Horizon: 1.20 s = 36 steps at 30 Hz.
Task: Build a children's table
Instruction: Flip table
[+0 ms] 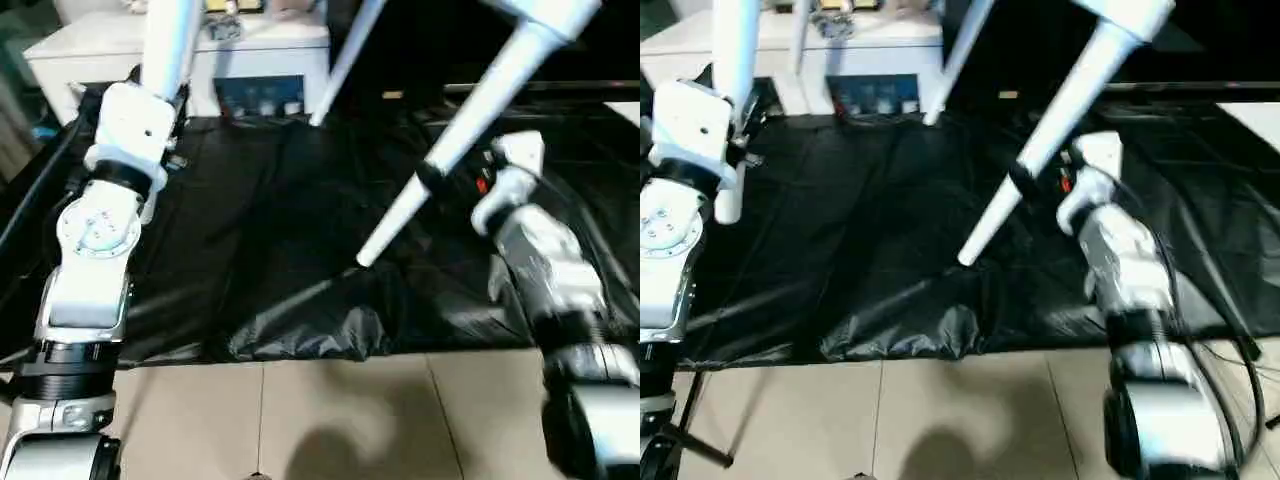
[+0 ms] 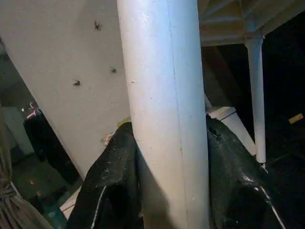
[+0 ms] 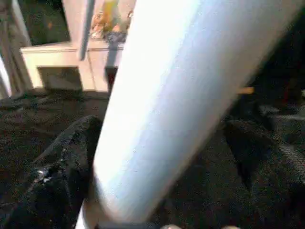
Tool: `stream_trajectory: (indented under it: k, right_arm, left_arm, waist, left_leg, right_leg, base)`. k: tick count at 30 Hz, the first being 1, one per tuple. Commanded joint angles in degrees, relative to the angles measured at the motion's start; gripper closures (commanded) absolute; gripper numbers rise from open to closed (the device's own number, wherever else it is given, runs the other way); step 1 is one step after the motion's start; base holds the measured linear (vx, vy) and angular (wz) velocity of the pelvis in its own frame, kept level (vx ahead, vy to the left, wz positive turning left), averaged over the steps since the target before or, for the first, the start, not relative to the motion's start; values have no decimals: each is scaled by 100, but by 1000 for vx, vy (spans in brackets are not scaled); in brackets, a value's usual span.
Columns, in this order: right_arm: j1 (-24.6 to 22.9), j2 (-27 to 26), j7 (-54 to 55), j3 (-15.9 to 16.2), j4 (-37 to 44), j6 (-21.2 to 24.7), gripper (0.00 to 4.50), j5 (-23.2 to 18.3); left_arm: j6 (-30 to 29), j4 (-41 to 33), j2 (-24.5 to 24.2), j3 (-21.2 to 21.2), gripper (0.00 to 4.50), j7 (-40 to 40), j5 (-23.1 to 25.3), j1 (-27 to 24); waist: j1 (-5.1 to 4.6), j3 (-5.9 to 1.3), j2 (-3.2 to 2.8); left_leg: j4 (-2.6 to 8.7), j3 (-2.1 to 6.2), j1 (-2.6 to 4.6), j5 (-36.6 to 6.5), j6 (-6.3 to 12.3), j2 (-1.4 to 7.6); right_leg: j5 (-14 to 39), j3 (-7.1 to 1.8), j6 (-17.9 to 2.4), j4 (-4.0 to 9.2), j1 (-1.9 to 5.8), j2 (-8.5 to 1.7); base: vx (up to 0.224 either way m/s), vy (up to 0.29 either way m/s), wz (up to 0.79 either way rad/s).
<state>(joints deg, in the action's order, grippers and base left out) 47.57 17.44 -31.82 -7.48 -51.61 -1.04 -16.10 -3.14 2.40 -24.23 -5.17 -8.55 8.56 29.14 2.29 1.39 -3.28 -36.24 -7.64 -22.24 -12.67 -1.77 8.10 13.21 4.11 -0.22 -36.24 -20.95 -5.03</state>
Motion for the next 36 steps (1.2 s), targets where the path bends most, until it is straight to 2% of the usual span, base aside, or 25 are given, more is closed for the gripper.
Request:
stream_trajectory:
  k: [1,2,5,8,9,10,11,12,16,18,19,20,25,26,30,32,34,36]
  right_arm:
    - [148,-47,-265,-35,-278,-122,0,-13]
    - [201,-57,-352,-35,-355,-154,0,-20]
    - [427,-130,-1132,-19,-617,-192,0,-136]
    - [534,-153,-1944,38,-786,-259,0,-192]
    - [489,-136,-2247,128,-730,-274,0,-173]
    - [467,-125,-2464,179,-719,-302,0,-151]
    - [391,-106,-2719,234,-612,-271,0,-176]
    - [335,-95,-2865,263,-532,-245,0,-199]
    - [-46,28,-3540,471,-64,-107,0,-195]
    - [-74,38,-3574,486,-29,-99,0,-192]
    - [-243,87,-3690,509,114,-179,0,-131]
    - [-285,93,-3667,494,138,-202,0,-121]
    - [-434,91,-3475,420,214,-261,0,-66]
    - [-484,84,-3401,419,263,-288,0,-41]
    - [-596,32,-3128,423,378,-375,0,54]
    - [-595,24,-3103,418,375,-380,0,62]
    - [-573,-13,-3017,411,380,-401,0,79]
    - [-591,-59,-2904,409,449,-408,0,94]
  left_arm:
    - [-237,434,-166,492,284,-496,319,-428]
    - [-233,430,-177,491,284,-506,315,-447]
    - [-252,450,-227,478,284,-571,268,-584]
    - [-232,564,-244,504,284,-597,238,-703]
    - [-227,624,-235,519,284,-612,226,-767]
    - [-226,661,-232,533,284,-620,212,-812]
    - [-207,702,-216,554,284,-650,176,-870]
    - [-196,721,-206,567,284,-671,151,-908]
    - [-159,826,-155,677,283,-720,83,-1095]
    - [-155,837,-149,681,283,-723,79,-1105]
    - [-114,950,-112,727,282,-772,27,-1173]
    - [-94,993,-115,759,282,-807,26,-1194]
    - [-56,1112,-144,897,278,-887,1,-1299]
    - [-54,1131,-155,927,277,-880,5,-1331]
    - [-79,1086,-191,994,274,-928,-21,-1502]
    - [-89,1075,-194,999,270,-944,-35,-1524]
    - [-40,1157,-186,997,270,-936,-27,-1562]
    - [39,1333,-162,983,270,-887,-46,-1539]
  waist:
    - [4,-245,21]
    - [14,-242,13]
    - [7,-213,54]
    - [14,-188,48]
    - [11,-177,88]
    - [34,-172,67]
    - [21,-169,96]
    - [44,-171,100]
    - [120,-179,109]
    - [150,-184,104]
    - [157,-179,74]
    - [168,-184,85]
    - [219,-167,46]
    - [217,-171,59]
    - [218,-171,59]
    - [223,-155,70]
    - [211,-153,125]
    - [214,-143,102]
  left_leg:
    - [531,117,23,-927,409,426]
    - [538,115,27,-960,421,436]
    - [578,62,66,-1394,364,468]
    - [605,63,75,-1649,322,487]
    - [611,53,78,-1766,279,492]
    - [624,53,101,-1829,207,500]
    - [628,51,92,-1840,192,504]
    - [629,48,87,-1812,182,501]
    - [661,28,147,-1749,137,527]
    - [662,18,168,-1665,132,537]
    - [683,4,154,-1692,66,544]
    - [684,-5,169,-1716,38,550]
    - [750,-10,253,-2340,-343,560]
    - [759,-6,240,-2344,-377,558]
    - [773,-11,227,-2292,-425,558]
    - [781,-24,247,-2428,-447,554]
    - [794,-13,217,-2458,-427,559]
    - [796,-6,217,-2483,-426,558]
  right_leg:
    - [-80,-245,-1605,353,166,-396]
    - [-36,-244,-1590,352,169,-401]
    - [380,-258,-1579,389,123,-391]
    - [715,-274,-1522,420,105,-410]
    - [885,-283,-1494,439,86,-408]
    - [1001,-288,-1449,455,69,-410]
    - [996,-290,-1438,454,72,-405]
    - [951,-294,-1415,460,78,-412]
    - [694,-299,-1355,476,56,-393]
    - [532,-302,-1353,472,44,-387]
    - [481,-291,-1355,464,54,-378]
    - [470,-288,-1333,474,50,-370]
    - [677,-296,-1211,513,-13,-359]
    - [613,-297,-1177,512,2,-360]
    - [509,-300,-1133,513,2,-366]
    - [696,-311,-1107,541,-20,-362]
    - [972,-321,-1043,560,0,-386]
    - [1150,-330,-993,582,-15,-400]
  base:
    - [0,0,0]
    - [0,0,0]
    - [0,0,0]
    - [0,0,0]
    - [0,0,0]
    - [0,0,0]
    - [0,0,0]
    - [0,0,0]
    - [0,0,0]
    - [0,0,0]
    - [0,0,0]
    - [0,0,0]
    - [0,0,0]
    - [0,0,0]
    - [0,0,0]
    - [0,0,0]
    - [0,0,0]
    - [0,0,0]
